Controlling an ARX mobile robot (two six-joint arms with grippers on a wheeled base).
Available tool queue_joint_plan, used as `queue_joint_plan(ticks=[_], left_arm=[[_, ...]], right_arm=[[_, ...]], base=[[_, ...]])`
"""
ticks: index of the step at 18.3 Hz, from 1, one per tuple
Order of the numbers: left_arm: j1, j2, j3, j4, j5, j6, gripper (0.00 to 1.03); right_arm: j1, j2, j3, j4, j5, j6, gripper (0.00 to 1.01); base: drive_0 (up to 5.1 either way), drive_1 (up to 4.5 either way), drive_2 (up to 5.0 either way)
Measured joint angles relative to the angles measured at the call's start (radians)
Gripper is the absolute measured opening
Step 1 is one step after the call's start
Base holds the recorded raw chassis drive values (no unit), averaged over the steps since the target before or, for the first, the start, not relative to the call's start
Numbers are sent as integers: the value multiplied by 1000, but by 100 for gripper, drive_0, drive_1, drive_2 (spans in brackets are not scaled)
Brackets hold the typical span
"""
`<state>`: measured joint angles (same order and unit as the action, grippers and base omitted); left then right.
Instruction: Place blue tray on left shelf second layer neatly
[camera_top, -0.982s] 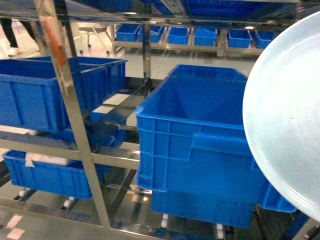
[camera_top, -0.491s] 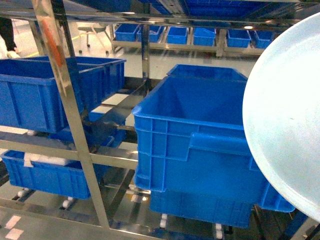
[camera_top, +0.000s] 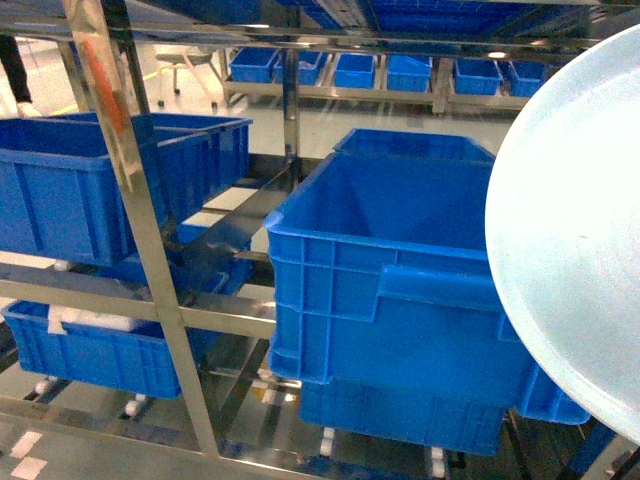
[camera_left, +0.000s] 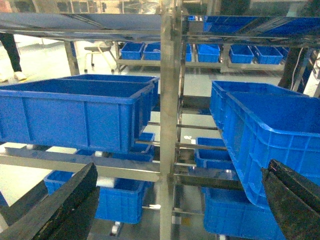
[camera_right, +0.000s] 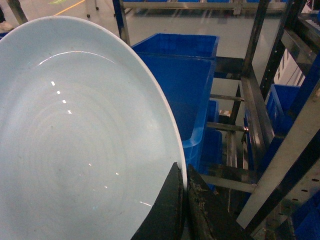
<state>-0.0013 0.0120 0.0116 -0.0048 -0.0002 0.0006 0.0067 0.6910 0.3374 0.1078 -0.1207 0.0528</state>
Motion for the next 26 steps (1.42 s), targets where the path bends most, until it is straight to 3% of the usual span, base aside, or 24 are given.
queue_joint_plan(ticks=[10,12,14,15,16,19,22,26], left_arm=[[0,0,0,0,0,0,98],[0,0,0,0,0,0,98],[0,0,0,0,0,0,98],[0,0,0,0,0,0,98],[0,0,0,0,0,0,98],[0,0,0,0,0,0,98],[0,0,0,0,0,0,98],[0,0,0,0,0,0,98]], right_arm=[[0,0,0,0,0,0,2],[-51,24,19,-98,-95,61,2],[-113,114,81,-231,-232,196,2],[-134,185,109,-279,-279,257,2],[-140,262,134,-288,-309,295,2],[-148,574,274,-184,-319,359,2],[-152,794,428,-118,-275,412,2],[-149,892,440,95,-175,491,2]], base=[[0,0,0],[0,0,0],[0,0,0],[0,0,0],[0,0,0],[0,0,0],[0,0,0],[0,0,0]])
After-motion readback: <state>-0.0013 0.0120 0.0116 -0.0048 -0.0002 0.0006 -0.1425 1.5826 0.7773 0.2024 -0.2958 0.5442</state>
